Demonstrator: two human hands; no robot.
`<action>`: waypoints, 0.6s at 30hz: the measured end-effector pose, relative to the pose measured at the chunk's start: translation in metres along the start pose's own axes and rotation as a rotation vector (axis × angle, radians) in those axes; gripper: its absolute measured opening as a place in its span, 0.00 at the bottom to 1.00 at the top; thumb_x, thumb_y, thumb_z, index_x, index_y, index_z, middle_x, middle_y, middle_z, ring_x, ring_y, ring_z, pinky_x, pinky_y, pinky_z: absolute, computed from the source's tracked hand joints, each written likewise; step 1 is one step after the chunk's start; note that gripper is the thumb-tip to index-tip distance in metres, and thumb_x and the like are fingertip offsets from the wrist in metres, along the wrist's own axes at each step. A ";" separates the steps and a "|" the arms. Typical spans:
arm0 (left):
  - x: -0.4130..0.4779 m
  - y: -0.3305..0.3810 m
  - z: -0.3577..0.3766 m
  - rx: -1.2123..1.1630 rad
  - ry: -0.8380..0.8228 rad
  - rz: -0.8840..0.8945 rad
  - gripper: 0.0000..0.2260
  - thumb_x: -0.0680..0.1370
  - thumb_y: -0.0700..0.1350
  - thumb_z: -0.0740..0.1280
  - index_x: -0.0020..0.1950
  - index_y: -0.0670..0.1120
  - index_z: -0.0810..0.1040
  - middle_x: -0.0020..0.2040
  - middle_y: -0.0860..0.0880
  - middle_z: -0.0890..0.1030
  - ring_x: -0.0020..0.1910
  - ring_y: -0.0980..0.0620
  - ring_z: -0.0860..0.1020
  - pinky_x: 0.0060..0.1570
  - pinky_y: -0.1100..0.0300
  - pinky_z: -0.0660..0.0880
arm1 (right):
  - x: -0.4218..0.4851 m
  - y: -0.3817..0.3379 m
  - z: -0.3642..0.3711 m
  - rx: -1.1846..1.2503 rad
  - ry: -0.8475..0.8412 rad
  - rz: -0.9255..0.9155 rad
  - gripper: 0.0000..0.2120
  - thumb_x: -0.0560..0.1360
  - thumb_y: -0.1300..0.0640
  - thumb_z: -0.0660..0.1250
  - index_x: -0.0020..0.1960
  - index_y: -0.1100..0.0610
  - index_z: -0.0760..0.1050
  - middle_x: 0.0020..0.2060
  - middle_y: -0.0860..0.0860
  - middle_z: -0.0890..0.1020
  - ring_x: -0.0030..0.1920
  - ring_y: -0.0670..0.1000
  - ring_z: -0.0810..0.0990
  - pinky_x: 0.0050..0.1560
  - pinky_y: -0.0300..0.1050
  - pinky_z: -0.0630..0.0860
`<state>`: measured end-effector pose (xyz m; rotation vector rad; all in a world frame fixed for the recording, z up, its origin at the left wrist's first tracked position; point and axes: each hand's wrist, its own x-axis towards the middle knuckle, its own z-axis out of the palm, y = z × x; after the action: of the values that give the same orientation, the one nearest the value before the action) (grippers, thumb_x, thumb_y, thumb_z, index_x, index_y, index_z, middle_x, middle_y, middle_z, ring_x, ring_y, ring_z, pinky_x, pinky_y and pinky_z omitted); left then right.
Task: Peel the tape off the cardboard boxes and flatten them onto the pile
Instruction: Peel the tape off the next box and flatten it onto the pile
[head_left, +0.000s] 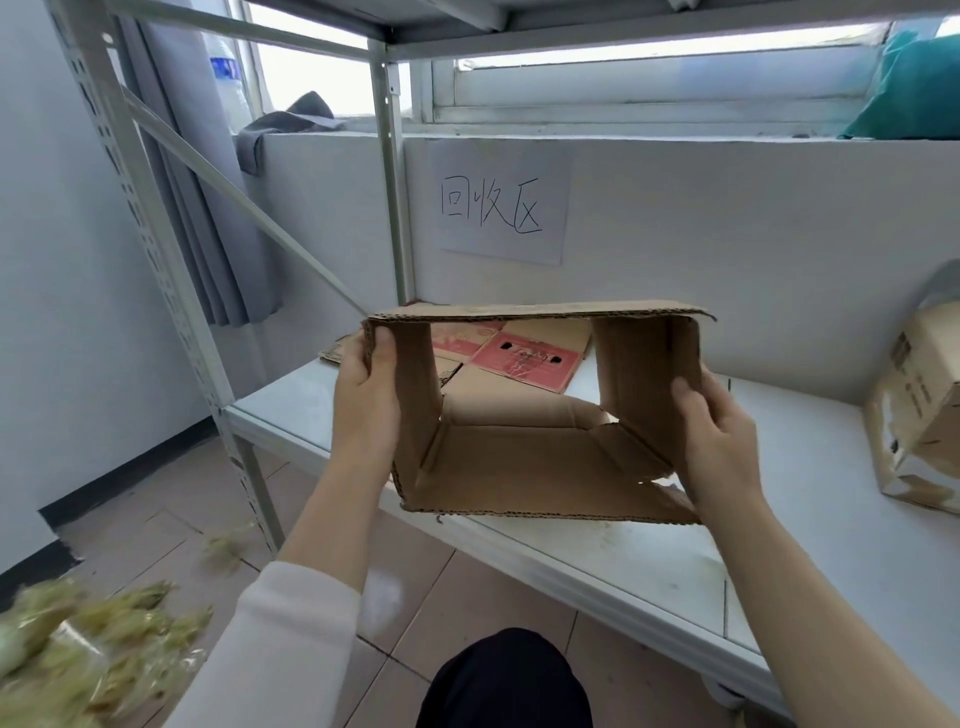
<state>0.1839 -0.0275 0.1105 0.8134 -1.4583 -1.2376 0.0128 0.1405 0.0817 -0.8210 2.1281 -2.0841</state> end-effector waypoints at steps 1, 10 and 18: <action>0.004 -0.006 -0.003 -0.014 0.012 -0.025 0.16 0.80 0.58 0.53 0.62 0.52 0.71 0.56 0.52 0.76 0.59 0.49 0.74 0.63 0.50 0.70 | -0.002 -0.002 -0.005 0.057 0.000 -0.008 0.12 0.79 0.56 0.59 0.59 0.51 0.77 0.46 0.40 0.81 0.50 0.43 0.77 0.54 0.40 0.71; 0.009 0.006 -0.032 -0.415 -0.096 -0.257 0.32 0.75 0.69 0.48 0.38 0.49 0.83 0.39 0.50 0.85 0.45 0.51 0.82 0.52 0.56 0.77 | -0.027 0.006 -0.027 -0.231 -0.232 -0.218 0.10 0.79 0.59 0.58 0.45 0.53 0.78 0.27 0.44 0.78 0.31 0.42 0.74 0.32 0.28 0.66; 0.001 -0.037 -0.098 -0.527 -0.032 -0.518 0.12 0.79 0.39 0.55 0.59 0.41 0.74 0.45 0.44 0.84 0.43 0.47 0.83 0.39 0.55 0.78 | -0.056 0.029 -0.012 -0.543 -0.652 -0.353 0.19 0.75 0.50 0.64 0.63 0.35 0.63 0.59 0.35 0.72 0.60 0.40 0.70 0.53 0.26 0.69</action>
<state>0.2738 -0.0648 0.0706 0.8242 -0.8879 -1.9245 0.0464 0.1724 0.0375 -1.7438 2.2472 -1.0472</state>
